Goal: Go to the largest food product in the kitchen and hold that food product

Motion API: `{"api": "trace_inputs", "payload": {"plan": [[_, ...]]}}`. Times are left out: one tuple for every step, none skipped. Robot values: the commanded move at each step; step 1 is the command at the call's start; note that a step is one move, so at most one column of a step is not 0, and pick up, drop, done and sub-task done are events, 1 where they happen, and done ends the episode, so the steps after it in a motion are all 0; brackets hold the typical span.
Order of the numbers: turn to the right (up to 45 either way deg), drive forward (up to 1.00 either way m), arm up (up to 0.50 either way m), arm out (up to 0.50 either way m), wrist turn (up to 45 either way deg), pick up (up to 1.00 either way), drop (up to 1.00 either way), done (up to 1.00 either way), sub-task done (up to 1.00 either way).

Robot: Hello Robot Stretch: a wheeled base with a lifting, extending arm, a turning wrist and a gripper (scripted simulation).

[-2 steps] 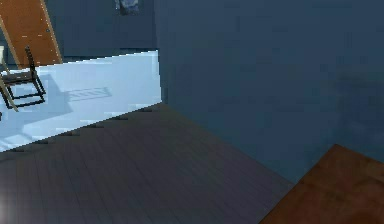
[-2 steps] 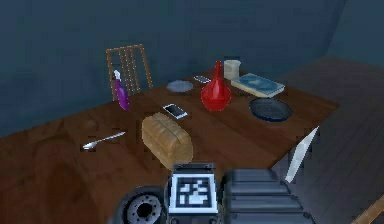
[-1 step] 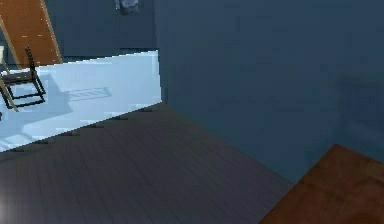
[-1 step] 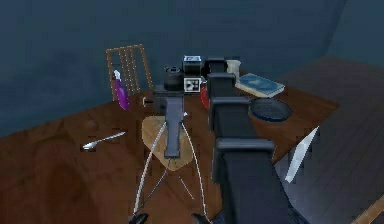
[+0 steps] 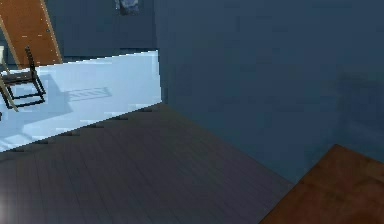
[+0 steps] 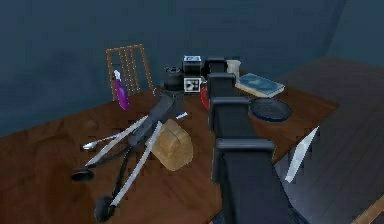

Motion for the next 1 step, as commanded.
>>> {"api": "trace_inputs", "payload": {"plan": [[0.0, 0.00, 0.00, 0.00, 45.0, 0.00, 0.00, 0.00, 0.00]]}}
